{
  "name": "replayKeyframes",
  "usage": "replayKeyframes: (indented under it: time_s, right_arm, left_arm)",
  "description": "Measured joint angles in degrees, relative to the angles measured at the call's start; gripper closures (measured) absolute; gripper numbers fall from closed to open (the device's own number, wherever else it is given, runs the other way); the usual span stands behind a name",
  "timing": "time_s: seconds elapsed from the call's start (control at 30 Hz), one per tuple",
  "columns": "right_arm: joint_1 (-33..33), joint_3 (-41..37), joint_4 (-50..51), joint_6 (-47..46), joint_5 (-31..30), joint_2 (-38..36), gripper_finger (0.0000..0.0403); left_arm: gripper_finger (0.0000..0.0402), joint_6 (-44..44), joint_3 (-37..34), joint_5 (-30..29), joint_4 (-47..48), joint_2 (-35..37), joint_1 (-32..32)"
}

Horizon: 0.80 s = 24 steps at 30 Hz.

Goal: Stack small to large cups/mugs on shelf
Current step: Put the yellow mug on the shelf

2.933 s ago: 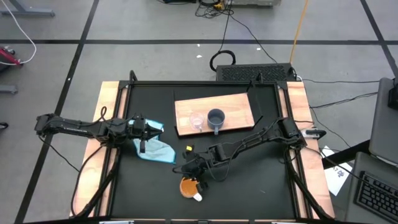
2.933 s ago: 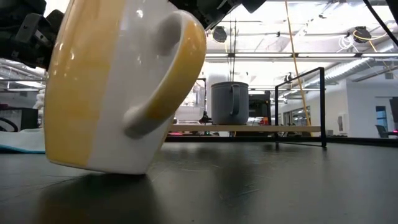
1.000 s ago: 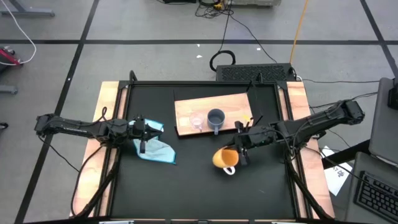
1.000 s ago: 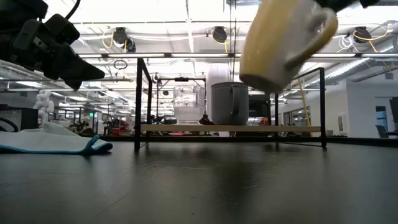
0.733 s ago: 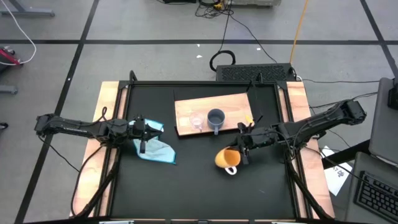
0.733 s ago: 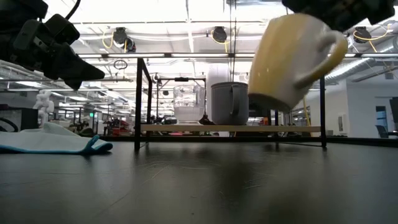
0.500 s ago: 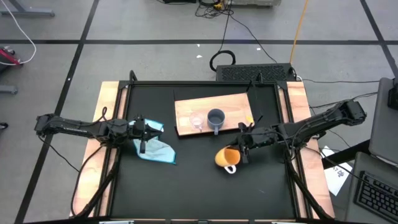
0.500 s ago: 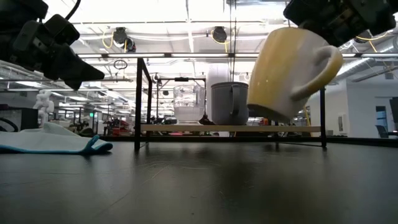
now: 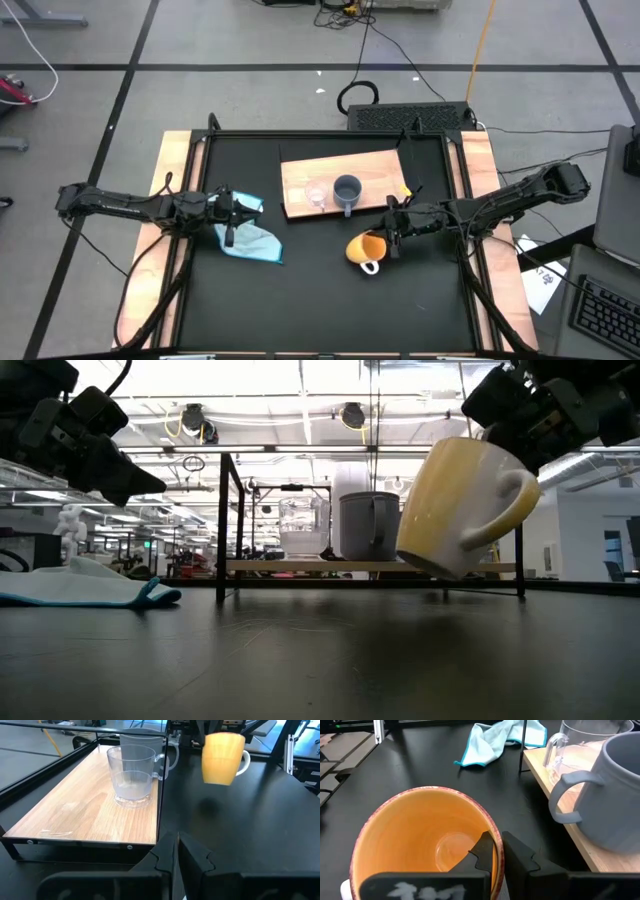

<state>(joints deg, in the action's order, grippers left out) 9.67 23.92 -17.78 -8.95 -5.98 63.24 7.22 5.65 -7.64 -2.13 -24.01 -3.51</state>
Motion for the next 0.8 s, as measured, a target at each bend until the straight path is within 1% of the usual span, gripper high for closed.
replayKeyframes:
  time_s: [0.07, 0.17, 0.37, 0.5, 0.63, 0.8]
  right_arm:
    - [0.0, 0.0, 0.11, 0.04, 0.02, -0.31, 0.0389]
    - [0.0, 0.0, 2.26, 0.18, 0.04, -3.27, 0.0388]
    - [0.0, -0.02, 9.38, 0.62, -0.34, -14.05, 0.0388]
    - [0.0, -0.02, 13.73, 1.03, -0.42, -18.61, 0.0388]
    - [0.04, -0.16, 17.29, 1.05, -1.47, -21.07, 0.0388]
    - [-0.02, -2.72, 16.72, 1.08, -2.8, -23.34, 0.0388]
  left_arm:
    - [0.0378, 0.01, 0.0, -0.01, 0.17, 0.01, 0.0]
    - [0.0378, 0.04, 0.0, 0.0, 0.37, 0.0, 0.0]
    - [0.0378, 0.17, 0.0, 0.0, 0.57, 0.0, 0.0]
    - [0.0378, 0.48, 0.0, 0.0, 0.54, 0.02, 0.0]
    - [0.0378, 0.67, 0.0, 0.0, 0.52, 0.02, 0.0]
    - [0.0378, 1.08, 0.0, 0.0, 0.54, 0.01, 0.0]
